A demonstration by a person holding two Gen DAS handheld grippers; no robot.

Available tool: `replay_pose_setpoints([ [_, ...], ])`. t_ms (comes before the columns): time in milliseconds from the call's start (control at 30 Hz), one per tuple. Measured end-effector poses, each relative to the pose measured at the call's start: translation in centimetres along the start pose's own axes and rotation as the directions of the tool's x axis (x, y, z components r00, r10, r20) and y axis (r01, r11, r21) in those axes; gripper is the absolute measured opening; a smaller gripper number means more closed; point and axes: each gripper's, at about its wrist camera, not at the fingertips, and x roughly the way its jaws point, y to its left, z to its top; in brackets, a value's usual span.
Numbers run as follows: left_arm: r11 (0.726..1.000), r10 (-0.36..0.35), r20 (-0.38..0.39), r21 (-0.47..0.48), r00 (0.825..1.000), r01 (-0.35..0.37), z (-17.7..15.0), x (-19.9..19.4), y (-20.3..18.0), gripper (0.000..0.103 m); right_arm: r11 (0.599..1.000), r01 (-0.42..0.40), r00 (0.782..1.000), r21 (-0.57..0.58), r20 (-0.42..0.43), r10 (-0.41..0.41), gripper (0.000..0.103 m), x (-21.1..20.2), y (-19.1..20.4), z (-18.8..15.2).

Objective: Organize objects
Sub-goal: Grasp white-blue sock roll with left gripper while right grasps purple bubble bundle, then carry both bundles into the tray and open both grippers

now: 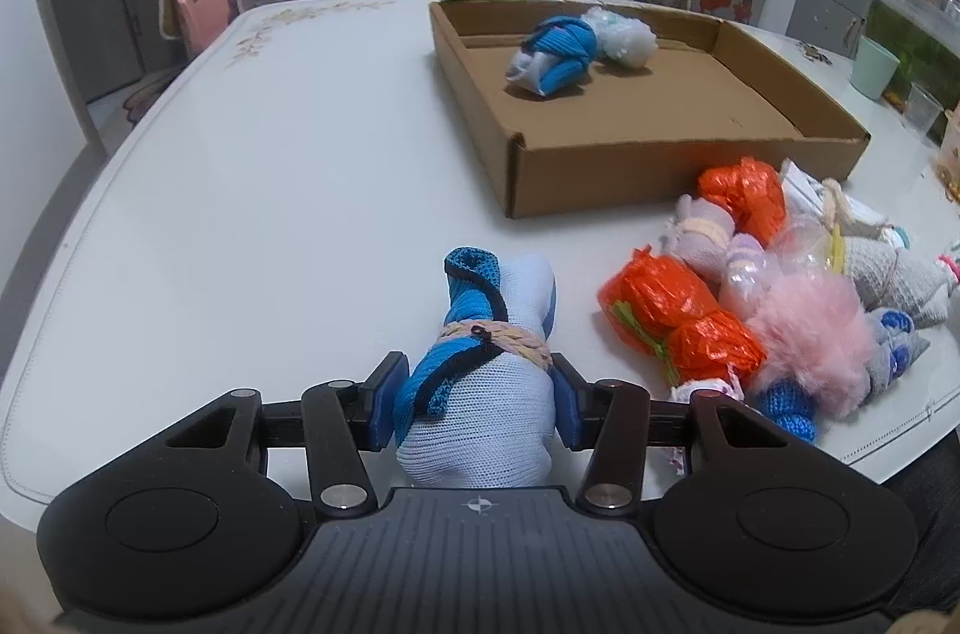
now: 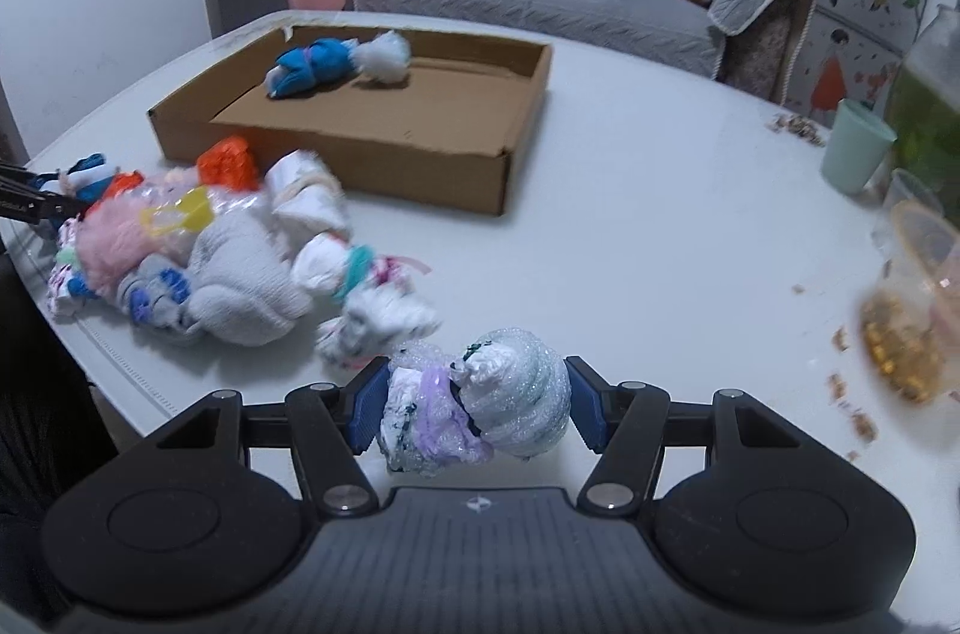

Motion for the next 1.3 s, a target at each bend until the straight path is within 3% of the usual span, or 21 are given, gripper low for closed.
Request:
replay_pose_setpoints([
  [533,1.0,0.004,0.077,0.004,0.997,-0.004,5.1,-1.9,1.0,0.056,0.997,0.06,0.992,-0.052,0.111,-0.054,0.057,0.9,-3.6,5.7],
  [700,1.0,-0.022,0.108,0.017,0.994,0.02,7.7,-1.9,0.4,0.056,0.996,0.026,0.989,-0.082,0.15,-0.014,0.058,1.5,-3.1,8.6],
  [1000,0.996,-0.075,0.138,0.068,0.988,0.066,13.0,-0.6,-1.6,0.056,0.967,-0.081,0.977,-0.241,0.173,0.125,0.058,4.6,2.5,14.5],
  [1300,0.984,-0.143,0.034,0.113,0.989,0.139,15.6,5.0,-4.1,0.056,0.924,-0.182,0.972,-0.337,0.079,0.22,0.058,10.4,6.1,18.2],
])
